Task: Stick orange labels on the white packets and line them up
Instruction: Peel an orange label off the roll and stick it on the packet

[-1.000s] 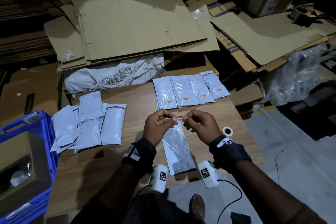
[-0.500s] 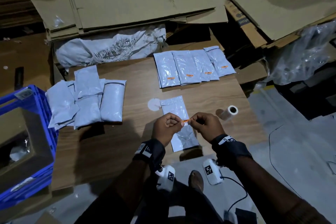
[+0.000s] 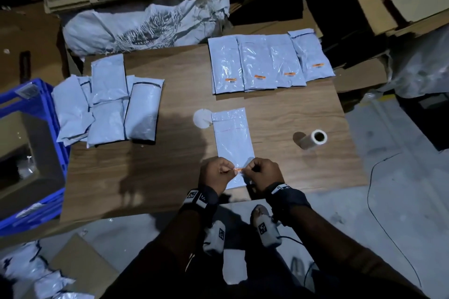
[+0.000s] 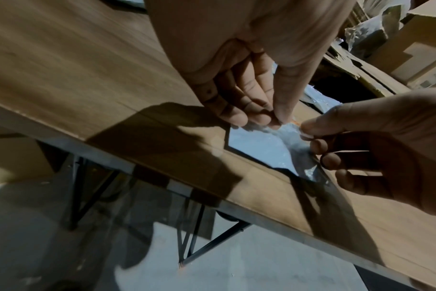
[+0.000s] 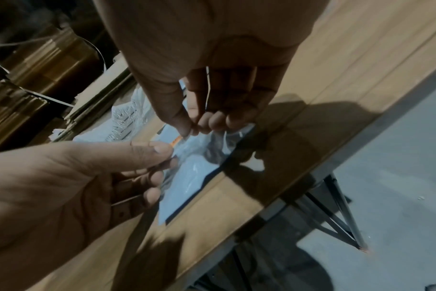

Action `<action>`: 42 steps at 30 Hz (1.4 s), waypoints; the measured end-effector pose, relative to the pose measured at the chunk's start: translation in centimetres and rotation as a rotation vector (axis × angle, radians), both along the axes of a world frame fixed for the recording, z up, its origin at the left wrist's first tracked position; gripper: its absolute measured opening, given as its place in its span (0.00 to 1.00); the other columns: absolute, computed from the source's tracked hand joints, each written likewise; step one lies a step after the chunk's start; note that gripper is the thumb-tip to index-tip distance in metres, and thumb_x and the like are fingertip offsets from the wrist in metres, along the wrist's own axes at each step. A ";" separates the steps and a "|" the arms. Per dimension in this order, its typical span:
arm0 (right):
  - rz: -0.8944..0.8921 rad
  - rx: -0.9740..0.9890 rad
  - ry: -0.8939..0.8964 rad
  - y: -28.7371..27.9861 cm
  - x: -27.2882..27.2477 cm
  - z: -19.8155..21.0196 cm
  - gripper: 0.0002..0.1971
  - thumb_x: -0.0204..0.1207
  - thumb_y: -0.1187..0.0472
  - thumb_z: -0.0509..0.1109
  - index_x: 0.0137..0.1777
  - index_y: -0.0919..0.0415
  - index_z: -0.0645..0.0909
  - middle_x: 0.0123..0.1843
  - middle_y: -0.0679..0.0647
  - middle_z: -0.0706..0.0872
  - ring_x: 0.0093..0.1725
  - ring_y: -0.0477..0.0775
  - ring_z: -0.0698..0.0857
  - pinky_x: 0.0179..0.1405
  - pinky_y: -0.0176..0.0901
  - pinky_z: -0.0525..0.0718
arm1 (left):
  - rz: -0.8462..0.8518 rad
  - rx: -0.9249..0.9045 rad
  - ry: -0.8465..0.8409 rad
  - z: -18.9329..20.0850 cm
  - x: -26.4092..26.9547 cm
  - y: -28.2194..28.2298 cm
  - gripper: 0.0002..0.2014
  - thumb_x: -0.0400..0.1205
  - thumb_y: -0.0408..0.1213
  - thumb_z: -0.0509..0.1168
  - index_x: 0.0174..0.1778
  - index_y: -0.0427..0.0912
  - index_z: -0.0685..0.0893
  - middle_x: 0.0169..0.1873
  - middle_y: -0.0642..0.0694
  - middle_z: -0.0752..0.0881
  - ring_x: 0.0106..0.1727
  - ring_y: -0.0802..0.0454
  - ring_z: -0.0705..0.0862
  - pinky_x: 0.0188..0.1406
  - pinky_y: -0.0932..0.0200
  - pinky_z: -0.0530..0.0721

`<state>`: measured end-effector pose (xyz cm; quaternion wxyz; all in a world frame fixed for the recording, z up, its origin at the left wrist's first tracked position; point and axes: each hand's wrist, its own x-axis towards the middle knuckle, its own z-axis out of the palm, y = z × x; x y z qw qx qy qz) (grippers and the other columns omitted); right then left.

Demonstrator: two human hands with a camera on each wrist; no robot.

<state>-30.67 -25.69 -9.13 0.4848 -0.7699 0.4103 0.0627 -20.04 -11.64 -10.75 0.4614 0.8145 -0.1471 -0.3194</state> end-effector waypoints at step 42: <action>0.010 -0.149 0.121 -1.0 0.3 -1.6 0.20 0.76 0.42 0.75 0.35 0.56 0.76 0.32 0.49 0.83 0.37 0.55 0.82 0.32 0.45 0.72 | -0.115 0.234 -0.205 -1.3 2.0 0.1 0.25 0.68 0.58 0.83 0.32 0.43 0.78 0.27 0.48 0.82 0.31 0.50 0.81 0.29 0.49 0.79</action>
